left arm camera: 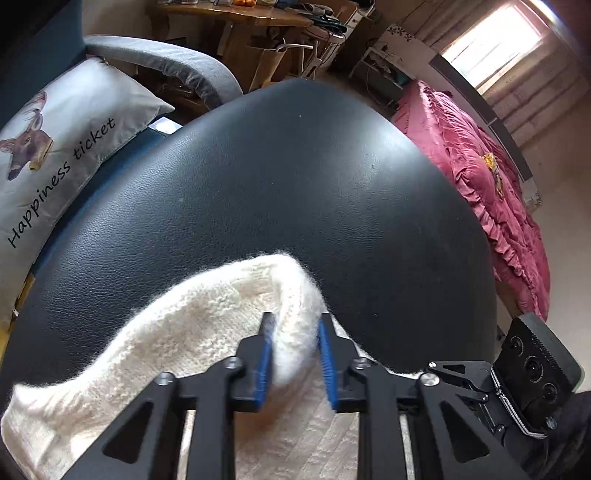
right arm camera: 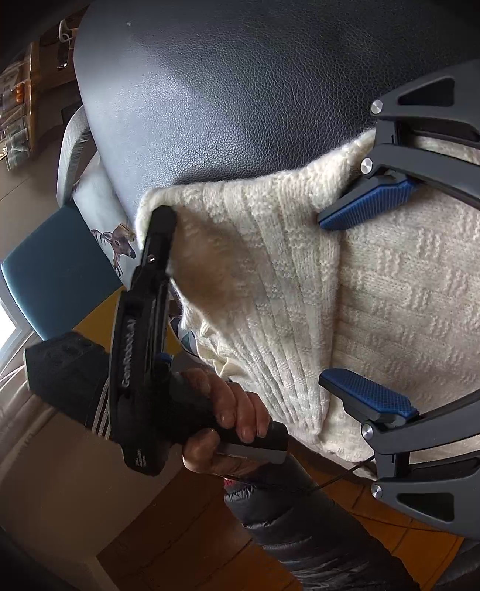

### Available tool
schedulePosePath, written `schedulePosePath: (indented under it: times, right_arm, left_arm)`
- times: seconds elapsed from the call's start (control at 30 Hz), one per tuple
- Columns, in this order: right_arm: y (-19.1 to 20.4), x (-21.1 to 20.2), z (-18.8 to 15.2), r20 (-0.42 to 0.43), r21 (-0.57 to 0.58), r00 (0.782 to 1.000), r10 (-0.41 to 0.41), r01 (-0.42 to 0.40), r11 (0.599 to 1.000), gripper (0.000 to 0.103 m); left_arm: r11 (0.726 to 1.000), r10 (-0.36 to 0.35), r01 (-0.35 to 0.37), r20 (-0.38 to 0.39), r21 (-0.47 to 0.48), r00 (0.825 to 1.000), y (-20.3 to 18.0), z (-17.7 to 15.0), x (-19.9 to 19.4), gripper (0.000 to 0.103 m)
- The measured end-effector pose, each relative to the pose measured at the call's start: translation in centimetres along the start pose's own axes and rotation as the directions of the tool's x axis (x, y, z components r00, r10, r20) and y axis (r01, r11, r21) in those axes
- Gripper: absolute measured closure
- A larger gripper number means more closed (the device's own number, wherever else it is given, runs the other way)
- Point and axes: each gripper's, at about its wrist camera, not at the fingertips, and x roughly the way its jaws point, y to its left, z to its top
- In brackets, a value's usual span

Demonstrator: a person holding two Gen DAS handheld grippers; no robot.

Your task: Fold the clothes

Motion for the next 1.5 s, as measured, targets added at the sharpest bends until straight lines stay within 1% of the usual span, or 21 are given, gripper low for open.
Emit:
schedulePosePath:
  times: [0.03,0.1,0.13,0.23,0.33,0.47,0.53,0.57,0.6,0.63,0.7,0.77,0.83,0.97,1.07,1.17,1.23,1.3,1.33,1.4,1.5]
  right_arm:
    - [0.2,0.0,0.0,-0.001,-0.009,1.0,-0.015,0.015,1.0,0.023]
    - [0.8,0.2,-0.1,-0.006,-0.039,0.998,-0.057,0.056,0.998,0.023]
    - [1.2,0.4,-0.2,-0.011,-0.061,0.996,-0.086,0.085,0.995,0.023]
    - [2.3,1.0,-0.4,-0.022,-0.115,0.988,-0.153,0.15,0.982,0.023]
    - [2.8,1.4,-0.5,-0.027,-0.139,0.983,-0.184,0.178,0.974,0.023]
    - [3.0,1.6,-0.5,-0.03,-0.149,0.98,-0.197,0.191,0.97,0.023]
    - [2.8,1.5,-0.5,-0.029,-0.14,0.982,-0.187,0.181,0.973,0.023]
    - [2.7,1.4,-0.5,-0.027,-0.135,0.983,-0.18,0.175,0.975,0.023]
    - [2.5,1.2,-0.4,-0.022,-0.12,0.986,-0.166,0.162,0.979,0.023]
    - [2.3,0.9,-0.4,-0.016,-0.106,0.988,-0.153,0.15,0.983,0.023]
    - [2.0,0.5,-0.3,-0.004,-0.078,0.992,-0.126,0.125,0.989,0.023]
    - [1.7,-0.1,-0.3,0.01,-0.052,0.995,-0.101,0.102,0.993,0.024]
    - [3.1,-1.5,0.1,0.065,-0.101,0.99,-0.128,0.134,0.986,0.024]
    - [5.8,-1.3,2.8,0.091,-0.224,0.981,-0.171,0.188,0.956,0.024]
    - [6.0,1.0,5.7,0.09,-0.254,0.971,-0.222,0.238,0.937,0.024]
    - [4.8,4.4,8.7,0.066,-0.274,0.954,-0.292,0.299,0.914,0.024]
    - [3.0,7.0,10.2,0.017,-0.259,0.926,-0.378,0.369,0.892,0.024]
    - [0.5,9.4,10.4,-0.066,-0.218,0.889,-0.452,0.429,0.876,0.024]
    - [0.7,9.4,10.0,-0.01,-0.256,0.887,-0.461,0.443,0.859,0.025]
    - [0.8,9.7,9.5,0.004,-0.297,0.872,-0.49,0.469,0.832,0.025]
    - [0.9,9.7,9.1,0.019,-0.313,0.862,-0.507,0.486,0.816,0.026]
  left_arm:
    - [1.0,-0.017,0.017,0.033,0.012,0.999,-0.4,-0.2,-0.5,0.094]
    - [0.997,-0.043,0.034,0.135,0.067,0.99,-1.5,-0.4,-2.1,0.094]
    - [0.997,-0.018,0.007,0.157,0.071,0.987,-1.5,-0.4,-2.2,0.094]
    - [0.983,0.183,-0.185,0.105,0.013,0.977,0.7,-0.2,0.6,0.094]
    - [0.985,0.175,-0.173,0.15,-0.026,0.973,1.2,-0.2,1.0,0.089]
    - [0.974,0.228,-0.227,0.155,-0.02,0.961,0.0,-0.3,0.5,0.088]
    - [0.969,0.246,-0.24,0.21,-0.055,0.946,-0.4,-0.8,-1.6,0.087]
    - [0.968,0.252,-0.239,0.247,-0.082,0.936,-0.5,-1.1,-2.9,0.085]
    - [0.961,0.273,-0.247,0.28,-0.123,0.92,-0.2,-2.2,-4.3,0.077]
    - [0.953,0.295,-0.254,0.312,-0.164,0.903,0.0,-3.3,-5.7,0.062]
    - [0.933,0.341,-0.266,0.36,-0.243,0.869,0.3,-5.8,-8.2,0.044]
    - [0.911,0.382,-0.279,0.363,-0.305,0.85,0.4,-9.5,-9.7,0.043]
    - [0.886,0.416,-0.281,0.366,-0.369,0.832,0.8,-13.3,-11.2,0.043]
    - [0.803,0.517,-0.311,0.334,-0.509,0.789,2.2,-21.1,-13.5,0.043]
    - [0.745,0.549,-0.281,0.316,-0.605,0.774,4.2,-25.4,-14.8,0.043]
    - [0.682,0.591,-0.28,0.283,-0.676,0.755,6.3,-28.2,-16.0,0.043]
    - [0.631,0.64,-0.318,0.244,-0.707,0.728,7.3,-29.8,-16.6,0.042]
    - [0.582,0.669,-0.348,0.188,-0.735,0.719,8.9,-30.9,-16.3,0.041]
    - [0.59,0.66,-0.335,0.2,-0.735,0.724,9.4,-31.5,-16.1,0.042]
    - [0.601,0.676,-0.346,0.227,-0.72,0.701,9.0,-32.0,-15.7,0.041]
    - [0.594,0.708,-0.407,0.212,-0.694,0.673,8.1,-31.8,-14.9,0.037]
